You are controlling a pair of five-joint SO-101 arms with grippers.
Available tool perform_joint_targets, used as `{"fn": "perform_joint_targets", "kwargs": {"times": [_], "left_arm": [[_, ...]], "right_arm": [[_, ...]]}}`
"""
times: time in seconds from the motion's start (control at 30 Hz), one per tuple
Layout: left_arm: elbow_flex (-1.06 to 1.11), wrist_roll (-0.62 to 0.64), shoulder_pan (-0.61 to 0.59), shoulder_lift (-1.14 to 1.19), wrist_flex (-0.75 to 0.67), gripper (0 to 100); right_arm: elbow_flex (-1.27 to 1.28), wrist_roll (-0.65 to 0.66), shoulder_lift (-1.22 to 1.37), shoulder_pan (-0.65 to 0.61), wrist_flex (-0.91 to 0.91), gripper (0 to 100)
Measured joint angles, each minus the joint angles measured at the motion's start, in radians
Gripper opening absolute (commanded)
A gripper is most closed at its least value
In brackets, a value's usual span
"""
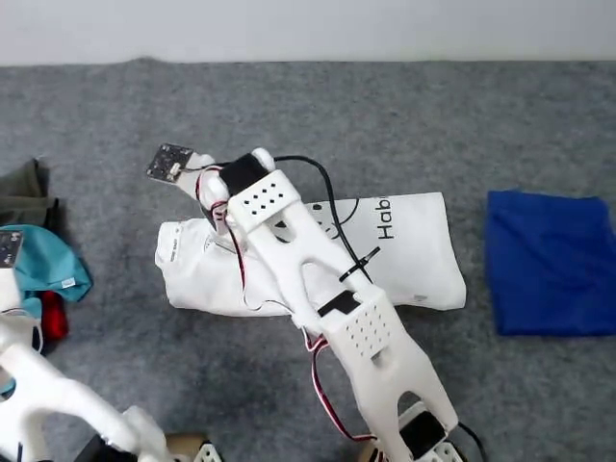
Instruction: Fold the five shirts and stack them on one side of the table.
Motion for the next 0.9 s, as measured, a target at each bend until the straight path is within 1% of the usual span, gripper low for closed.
{"fn": "perform_joint_targets", "kwargs": {"times": [0.13, 0.23, 0.33, 0.5, 0.63, 0.73, 0.9], "left_arm": [[0.000, 0.000, 0.000, 0.000, 0.000, 1], [0.000, 0.000, 0.000, 0.000, 0.000, 1], [0.000, 0.000, 0.000, 0.000, 0.000, 1], [0.000, 0.000, 0.000, 0.000, 0.006, 1], [0.000, 0.000, 0.000, 0.000, 0.014, 1], [0.000, -0.002, 0.000, 0.000, 0.015, 1], [0.000, -0.002, 0.000, 0.000, 0.015, 1]], "right_arm": [[-0.031, 0.002, 0.000, -0.104, 0.103, 1.0], [-0.032, 0.003, 0.009, -0.138, 0.101, 1.0], [-0.032, 0.003, 0.063, -0.126, 0.029, 1.0], [-0.032, 0.003, 0.124, -0.041, -0.143, 1.0], [-0.032, 0.002, 0.149, -0.009, -0.176, 1.0], [-0.064, 0.002, 0.149, -0.020, -0.123, 1.0], [-0.176, 0.002, 0.143, -0.060, 0.077, 1.0]]}}
